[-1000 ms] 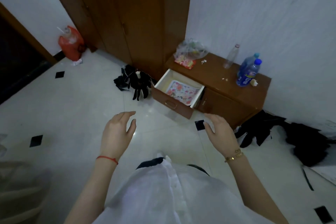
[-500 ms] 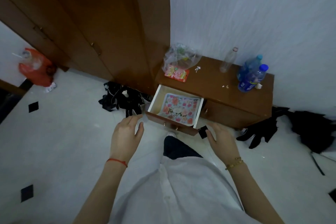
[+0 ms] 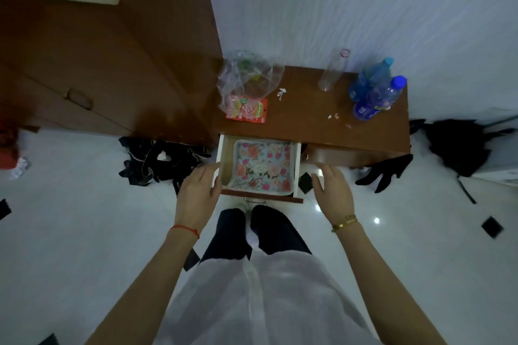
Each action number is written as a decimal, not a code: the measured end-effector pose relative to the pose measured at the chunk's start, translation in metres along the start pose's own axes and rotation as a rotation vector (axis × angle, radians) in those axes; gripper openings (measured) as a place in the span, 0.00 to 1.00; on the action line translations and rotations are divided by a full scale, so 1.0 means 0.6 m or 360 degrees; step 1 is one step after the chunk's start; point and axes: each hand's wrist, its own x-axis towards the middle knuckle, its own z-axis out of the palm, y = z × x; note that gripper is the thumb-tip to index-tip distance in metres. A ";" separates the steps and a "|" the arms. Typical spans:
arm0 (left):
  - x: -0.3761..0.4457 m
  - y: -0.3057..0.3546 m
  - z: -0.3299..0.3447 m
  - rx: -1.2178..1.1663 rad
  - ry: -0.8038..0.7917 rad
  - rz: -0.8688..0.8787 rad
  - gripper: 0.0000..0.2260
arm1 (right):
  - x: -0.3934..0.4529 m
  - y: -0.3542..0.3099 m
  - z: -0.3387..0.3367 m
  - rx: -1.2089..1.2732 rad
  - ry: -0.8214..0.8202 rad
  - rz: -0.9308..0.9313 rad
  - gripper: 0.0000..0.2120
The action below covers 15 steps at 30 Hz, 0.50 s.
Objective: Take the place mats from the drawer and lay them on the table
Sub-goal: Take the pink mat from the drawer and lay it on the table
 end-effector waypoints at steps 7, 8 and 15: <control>0.078 -0.112 0.131 -0.0037 -0.0174 -0.0012 0.13 | 0.051 0.040 0.142 0.0082 -0.0041 0.0301 0.14; 0.085 -0.126 0.156 -0.0046 -0.0206 -0.0009 0.13 | 0.059 0.050 0.166 0.0096 -0.0058 0.0330 0.14; 0.104 -0.219 0.355 -0.0144 -0.0426 -0.0178 0.13 | 0.104 0.141 0.344 0.0150 -0.0123 0.0489 0.16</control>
